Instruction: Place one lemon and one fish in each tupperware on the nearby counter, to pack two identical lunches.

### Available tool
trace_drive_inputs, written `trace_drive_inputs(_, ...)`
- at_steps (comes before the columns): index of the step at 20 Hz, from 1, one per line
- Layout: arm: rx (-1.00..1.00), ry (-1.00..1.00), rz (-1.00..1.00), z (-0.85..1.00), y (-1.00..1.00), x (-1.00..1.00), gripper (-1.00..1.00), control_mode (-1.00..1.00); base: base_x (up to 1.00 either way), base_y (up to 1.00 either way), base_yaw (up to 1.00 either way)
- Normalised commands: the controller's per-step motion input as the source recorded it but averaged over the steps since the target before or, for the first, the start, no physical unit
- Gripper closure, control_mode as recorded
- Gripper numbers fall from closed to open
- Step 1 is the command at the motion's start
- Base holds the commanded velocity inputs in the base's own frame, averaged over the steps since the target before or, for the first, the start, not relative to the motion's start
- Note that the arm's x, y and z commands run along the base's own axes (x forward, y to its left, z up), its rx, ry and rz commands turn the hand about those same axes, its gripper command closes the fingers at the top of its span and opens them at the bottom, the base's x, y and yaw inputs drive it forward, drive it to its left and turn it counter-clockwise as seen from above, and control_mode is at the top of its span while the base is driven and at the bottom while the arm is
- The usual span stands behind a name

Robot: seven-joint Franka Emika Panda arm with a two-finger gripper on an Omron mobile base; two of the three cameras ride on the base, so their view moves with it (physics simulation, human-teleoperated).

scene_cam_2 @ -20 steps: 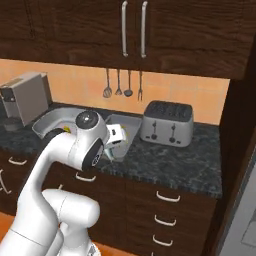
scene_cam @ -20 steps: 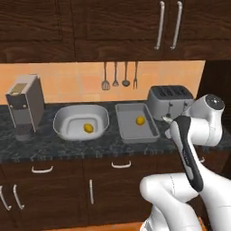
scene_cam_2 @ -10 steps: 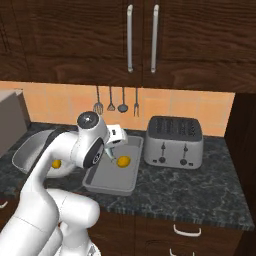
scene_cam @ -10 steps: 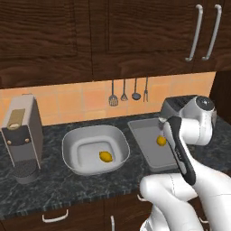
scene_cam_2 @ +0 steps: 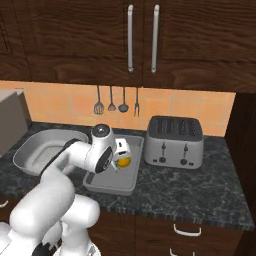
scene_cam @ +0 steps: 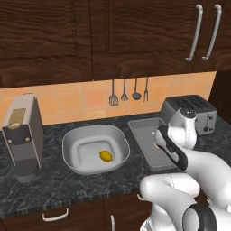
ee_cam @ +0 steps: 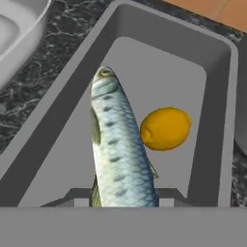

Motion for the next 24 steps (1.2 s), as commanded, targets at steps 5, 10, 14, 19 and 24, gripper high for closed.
trace_drive_inputs(5, 0.00, 0.11, 0.00, -0.62, 0.63, 0.51, -1.00, -1.00, 0.00, 0.00, 0.00)
trace_drive_inputs(10, 0.00, 0.05, 0.00, 0.03, 0.12, 0.18, -1.00, -1.00, 0.00, 0.00, 0.00)
trace_drive_inputs(14, 0.00, 0.03, -0.03, 0.56, 0.00, -0.29, -1.00, -1.00, 0.00, 0.00, 0.00)
trace_drive_inputs(19, 0.00, -0.02, -0.05, 0.93, 0.00, -0.98, -1.00, -1.00, 0.00, 0.00, 0.00)
trace_drive_inputs(24, -0.03, -0.03, -0.04, 0.56, 0.10, -1.00, -1.00, -1.00, 0.00, 0.00, 0.00)
